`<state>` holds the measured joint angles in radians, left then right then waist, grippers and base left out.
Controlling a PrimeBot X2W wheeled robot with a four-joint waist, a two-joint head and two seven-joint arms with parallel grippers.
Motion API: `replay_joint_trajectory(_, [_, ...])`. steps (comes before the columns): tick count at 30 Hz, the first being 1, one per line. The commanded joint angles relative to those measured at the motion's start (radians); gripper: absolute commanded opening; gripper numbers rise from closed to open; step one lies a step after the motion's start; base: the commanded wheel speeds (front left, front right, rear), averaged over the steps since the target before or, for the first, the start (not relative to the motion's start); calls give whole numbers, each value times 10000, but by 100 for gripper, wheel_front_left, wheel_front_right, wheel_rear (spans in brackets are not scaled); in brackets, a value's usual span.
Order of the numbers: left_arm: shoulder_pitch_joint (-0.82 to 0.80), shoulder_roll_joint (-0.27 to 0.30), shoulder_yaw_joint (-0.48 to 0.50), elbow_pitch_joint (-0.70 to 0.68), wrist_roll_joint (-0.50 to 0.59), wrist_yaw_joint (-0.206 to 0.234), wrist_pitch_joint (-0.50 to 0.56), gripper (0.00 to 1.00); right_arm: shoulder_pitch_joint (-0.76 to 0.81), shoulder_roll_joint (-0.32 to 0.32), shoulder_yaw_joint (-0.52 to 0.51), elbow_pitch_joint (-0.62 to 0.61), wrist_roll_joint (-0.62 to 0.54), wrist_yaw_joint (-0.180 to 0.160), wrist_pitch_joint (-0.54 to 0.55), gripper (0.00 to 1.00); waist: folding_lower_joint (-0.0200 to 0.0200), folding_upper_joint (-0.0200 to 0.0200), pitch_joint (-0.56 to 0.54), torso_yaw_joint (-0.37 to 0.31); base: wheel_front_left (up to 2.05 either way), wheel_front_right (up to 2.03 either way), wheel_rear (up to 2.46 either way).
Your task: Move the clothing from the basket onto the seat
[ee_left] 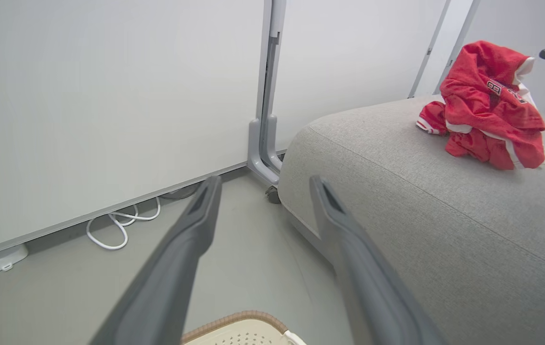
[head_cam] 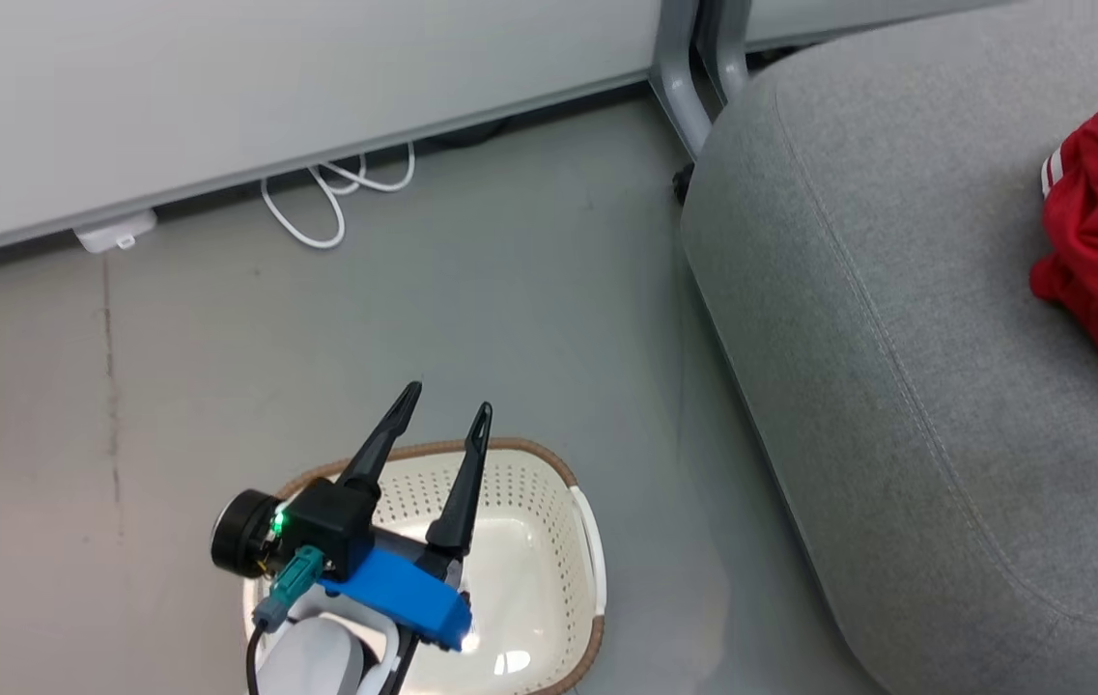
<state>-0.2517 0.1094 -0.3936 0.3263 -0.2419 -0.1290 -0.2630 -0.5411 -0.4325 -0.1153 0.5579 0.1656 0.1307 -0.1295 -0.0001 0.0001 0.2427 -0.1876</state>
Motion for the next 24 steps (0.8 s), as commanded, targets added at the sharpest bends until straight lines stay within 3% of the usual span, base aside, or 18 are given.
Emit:
replay_joint_trajectory(1, [312,-58,145,50,-26,-21,-26,100,647,227,-99,-564,-145,1,126,100,1,-1,-787,437,0,0,0])
replay_joint_trajectory(13, [1375,-284,1429,136,424,-10,-26,100,3886,1963,-497,-4393,-1087,1,907,100,1,-1,-1917,1252,0,0,0])
replay_joint_trajectory(24, [1815,-458,2379,235,590,-4,-26,100,5444,3181,-289,-5371,-1283,1,558,100,1,-1,-2452,1990,0,0,0])
